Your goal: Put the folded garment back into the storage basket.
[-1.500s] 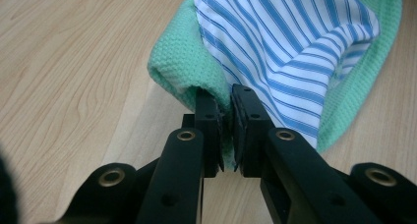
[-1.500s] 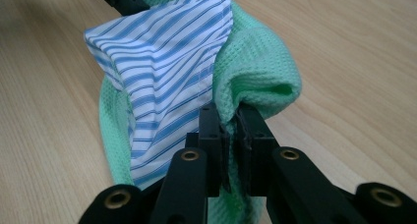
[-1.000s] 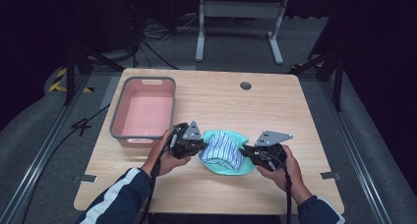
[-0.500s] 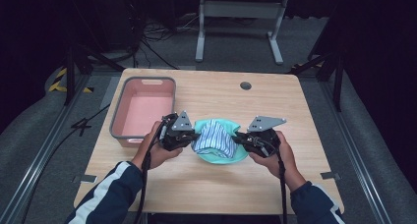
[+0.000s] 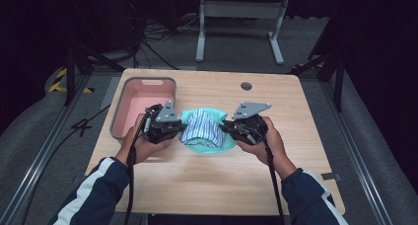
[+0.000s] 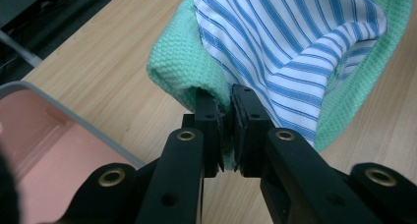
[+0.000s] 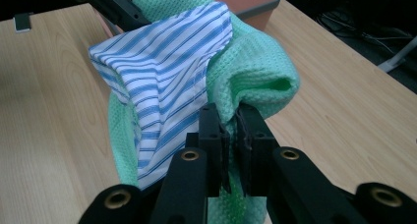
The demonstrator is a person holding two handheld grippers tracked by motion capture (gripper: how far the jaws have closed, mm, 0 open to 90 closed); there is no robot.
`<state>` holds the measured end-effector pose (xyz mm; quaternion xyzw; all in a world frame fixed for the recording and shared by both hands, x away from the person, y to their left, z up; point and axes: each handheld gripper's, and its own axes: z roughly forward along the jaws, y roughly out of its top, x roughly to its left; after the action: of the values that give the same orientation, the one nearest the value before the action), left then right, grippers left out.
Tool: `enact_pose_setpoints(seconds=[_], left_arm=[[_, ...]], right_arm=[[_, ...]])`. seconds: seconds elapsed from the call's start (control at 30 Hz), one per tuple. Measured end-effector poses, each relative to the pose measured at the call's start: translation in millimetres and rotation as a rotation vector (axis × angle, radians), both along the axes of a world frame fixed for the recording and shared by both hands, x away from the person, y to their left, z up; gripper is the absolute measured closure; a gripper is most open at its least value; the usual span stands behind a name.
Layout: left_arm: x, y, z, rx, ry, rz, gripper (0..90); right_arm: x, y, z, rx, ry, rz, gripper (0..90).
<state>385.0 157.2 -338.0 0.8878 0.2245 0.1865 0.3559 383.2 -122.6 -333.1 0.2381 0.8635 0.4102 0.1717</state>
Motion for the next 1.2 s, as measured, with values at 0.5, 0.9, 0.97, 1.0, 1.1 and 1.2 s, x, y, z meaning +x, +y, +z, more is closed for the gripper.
enact_pose_setpoints(seconds=[0.5,0.9,0.97,1.0,1.1,1.2], left_arm=[[4.7,39.4,12.1,-0.002,-0.015,0.089,82.4],[8.5,72.6,21.1,0.015,-0.028,0.154,82.4],[9.1,77.6,21.2,0.023,-0.035,0.169,82.4],[9.2,80.9,21.7,0.024,-0.04,0.179,82.4],[10.7,89.7,23.4,0.008,-0.04,0.198,82.4],[12.6,96.7,23.4,0.009,-0.041,0.214,82.4]], right_arm=[[19.1,46.2,11.4,0.009,-0.011,0.044,82.2],[34.8,80.4,16.0,0.025,-0.009,0.068,82.2],[37.4,87.2,15.4,0.02,-0.012,0.073,82.2],[38.6,90.0,15.2,0.022,-0.008,0.076,82.2],[42.4,98.5,14.1,0.025,-0.006,0.08,82.2],[45.9,108.0,13.0,0.026,-0.006,0.083,82.2]])
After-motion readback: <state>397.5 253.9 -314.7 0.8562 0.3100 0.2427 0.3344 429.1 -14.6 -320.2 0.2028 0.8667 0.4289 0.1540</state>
